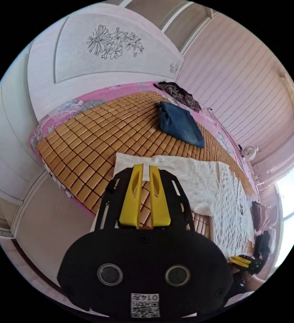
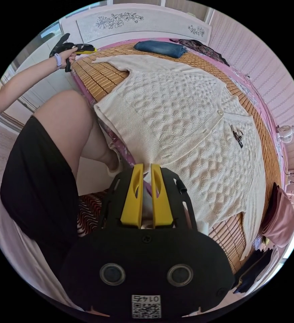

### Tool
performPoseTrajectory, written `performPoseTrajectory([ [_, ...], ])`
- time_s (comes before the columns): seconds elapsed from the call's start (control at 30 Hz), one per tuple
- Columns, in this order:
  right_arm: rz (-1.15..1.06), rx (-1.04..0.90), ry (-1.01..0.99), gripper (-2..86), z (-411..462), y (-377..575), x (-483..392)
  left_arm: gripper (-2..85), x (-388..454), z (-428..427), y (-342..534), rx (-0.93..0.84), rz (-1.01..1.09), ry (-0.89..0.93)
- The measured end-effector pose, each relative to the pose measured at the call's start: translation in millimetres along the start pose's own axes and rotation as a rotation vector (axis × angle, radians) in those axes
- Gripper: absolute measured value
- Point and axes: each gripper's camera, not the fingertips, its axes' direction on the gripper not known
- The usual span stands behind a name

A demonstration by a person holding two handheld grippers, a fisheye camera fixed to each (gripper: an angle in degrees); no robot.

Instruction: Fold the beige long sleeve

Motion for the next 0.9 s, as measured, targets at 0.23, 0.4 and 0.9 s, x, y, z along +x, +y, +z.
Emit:
performPoseTrajectory([
  [0.23, 0.121, 0.094, 0.03, 6.0, -24, 28, 27, 1.7, 143, -29, 92, -0.251, 0.508, 0.263],
  [0.4, 0.14, 0.112, 0.048, 6.5, -28, 46, 35, 1.9, 241, -3, 185, -0.435, 0.863, 0.122],
  [0.9, 0.516, 0.151, 0.227, 7.1, -37, 93, 98, 6.2, 324, 49, 266, -0.563, 0.924, 0.166],
])
